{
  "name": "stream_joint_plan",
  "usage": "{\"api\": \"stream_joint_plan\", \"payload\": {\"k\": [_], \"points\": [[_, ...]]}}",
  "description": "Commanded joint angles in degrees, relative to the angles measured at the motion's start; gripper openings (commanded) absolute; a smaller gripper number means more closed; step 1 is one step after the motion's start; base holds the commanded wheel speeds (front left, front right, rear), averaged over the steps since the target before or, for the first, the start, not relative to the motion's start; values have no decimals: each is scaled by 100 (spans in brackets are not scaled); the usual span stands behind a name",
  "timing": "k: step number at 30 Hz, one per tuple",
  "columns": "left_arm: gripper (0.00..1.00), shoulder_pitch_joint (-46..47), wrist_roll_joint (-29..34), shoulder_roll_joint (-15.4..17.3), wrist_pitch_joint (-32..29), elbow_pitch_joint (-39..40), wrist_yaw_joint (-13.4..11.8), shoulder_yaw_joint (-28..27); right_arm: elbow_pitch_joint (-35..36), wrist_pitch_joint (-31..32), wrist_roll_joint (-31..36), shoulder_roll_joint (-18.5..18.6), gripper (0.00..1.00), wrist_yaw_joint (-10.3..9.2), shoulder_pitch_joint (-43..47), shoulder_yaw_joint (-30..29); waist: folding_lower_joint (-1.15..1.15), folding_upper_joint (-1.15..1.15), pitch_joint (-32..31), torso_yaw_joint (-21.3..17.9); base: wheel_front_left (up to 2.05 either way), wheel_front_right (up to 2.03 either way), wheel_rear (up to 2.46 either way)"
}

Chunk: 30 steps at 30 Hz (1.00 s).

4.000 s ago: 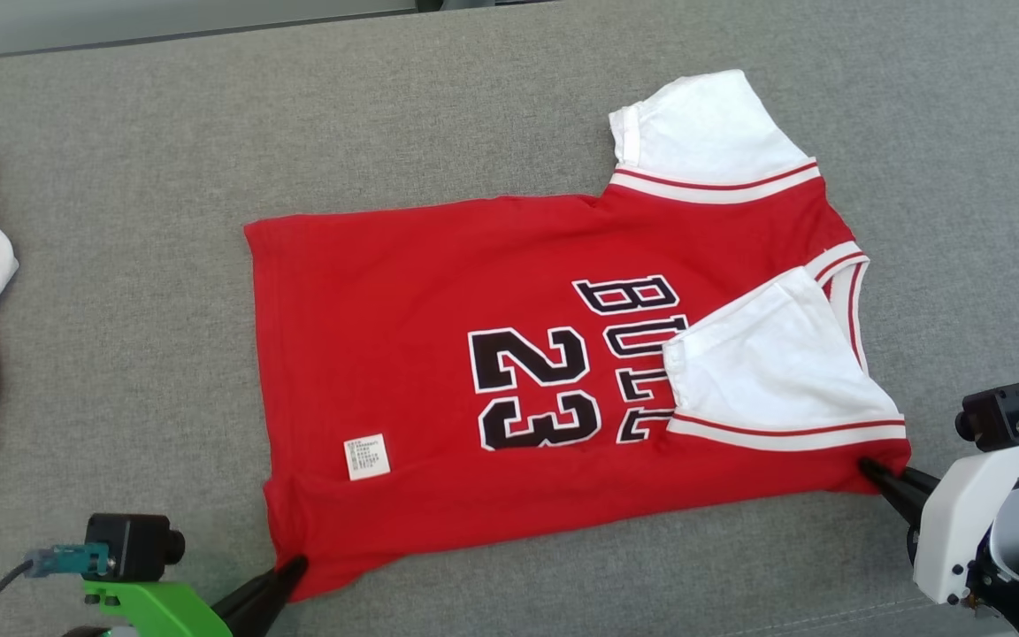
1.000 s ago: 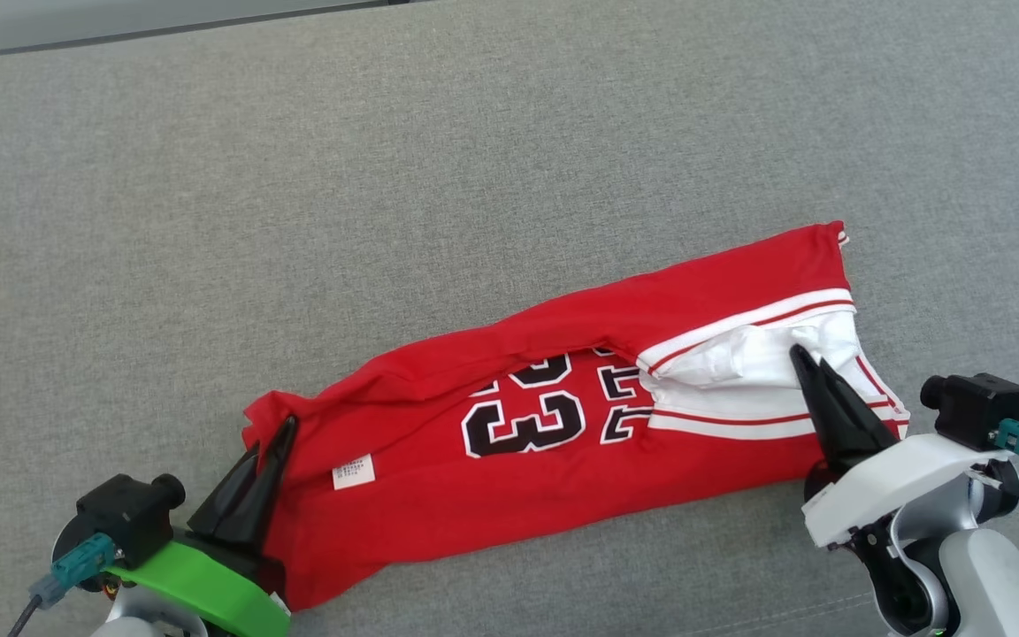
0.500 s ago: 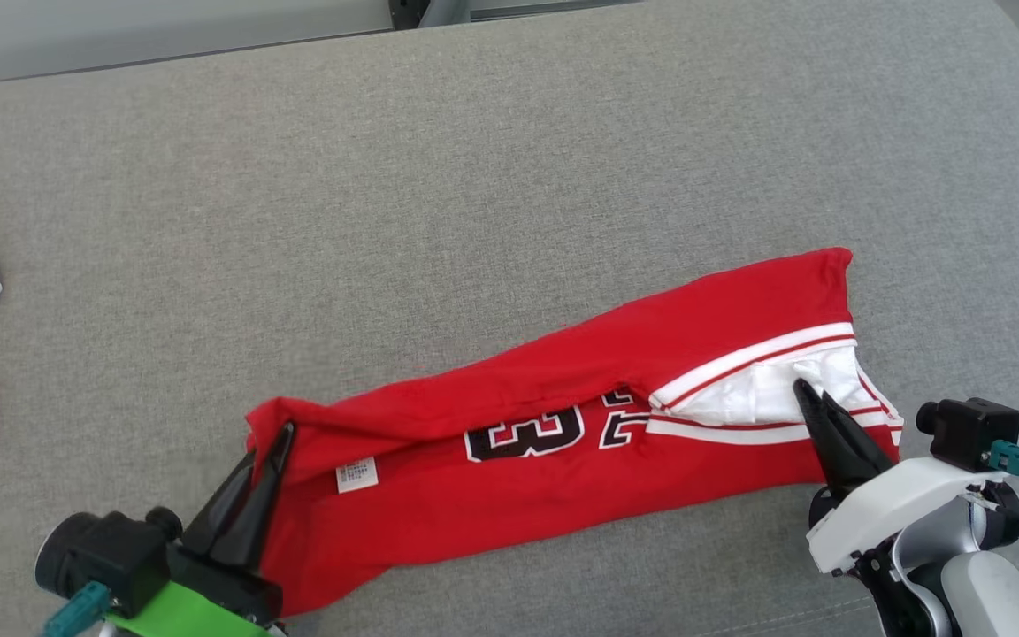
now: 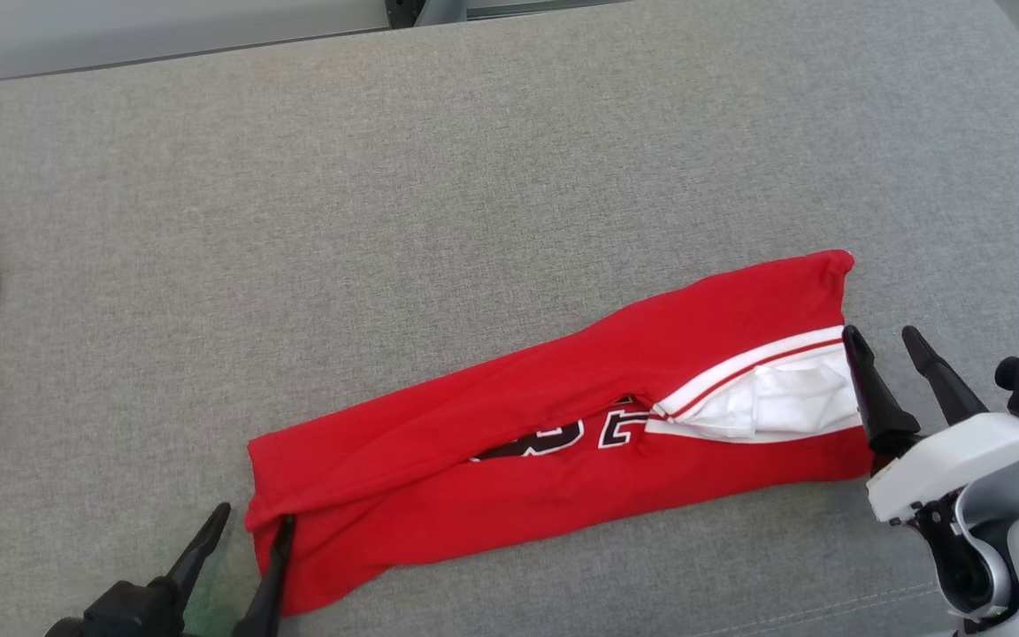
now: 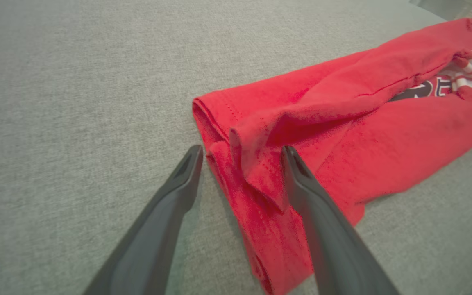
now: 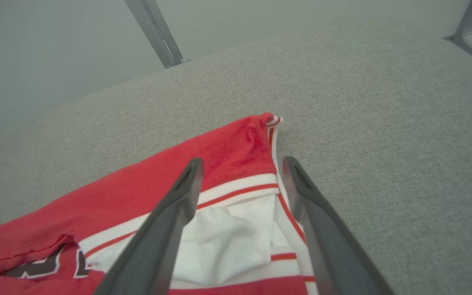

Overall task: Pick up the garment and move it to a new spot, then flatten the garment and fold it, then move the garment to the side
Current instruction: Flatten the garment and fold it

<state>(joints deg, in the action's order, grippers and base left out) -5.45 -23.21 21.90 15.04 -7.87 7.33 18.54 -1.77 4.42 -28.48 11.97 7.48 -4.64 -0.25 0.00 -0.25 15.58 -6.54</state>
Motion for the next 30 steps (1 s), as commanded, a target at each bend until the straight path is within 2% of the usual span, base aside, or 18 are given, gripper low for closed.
{"api": "stream_joint_plan", "payload": {"k": [1,9,15,19,24,25,26,30], "points": [[100,35,-107,-139,17,-152,-48,-221,-86,104,96,-36,100,2,-178,-47,0,25,17,24,0,0,0],[100,426,-441,-436,10,-882,-141,-723,-1147,467,749,13,100,1,-776,-96,0,25,28,235,0,0,0],[100,416,-308,-604,10,-530,-347,-1199,-1963,645,955,217,100,1,-1006,31,0,25,79,385,0,0,0],[100,237,-95,-815,10,-50,-404,-1511,-2355,831,648,353,100,1,-1067,388,0,25,117,479,0,0,0],[100,154,113,-1061,10,202,-315,-1695,-2565,1136,89,546,100,25,-1098,1009,0,25,119,572,0,0,0],[100,142,156,-1126,10,253,-287,-1738,-2558,1185,-106,576,13,32,-1115,1178,0,25,115,589,0,0,0],[100,139,200,-1174,10,300,-265,-1774,-2527,1256,-317,604,0,37,-1130,1343,0,25,110,603,0,0,0],[100,97,381,-1337,10,346,-154,-1876,-2303,1317,-1070,953,0,33,-1160,1798,0,25,47,615,0,0,0]]}}
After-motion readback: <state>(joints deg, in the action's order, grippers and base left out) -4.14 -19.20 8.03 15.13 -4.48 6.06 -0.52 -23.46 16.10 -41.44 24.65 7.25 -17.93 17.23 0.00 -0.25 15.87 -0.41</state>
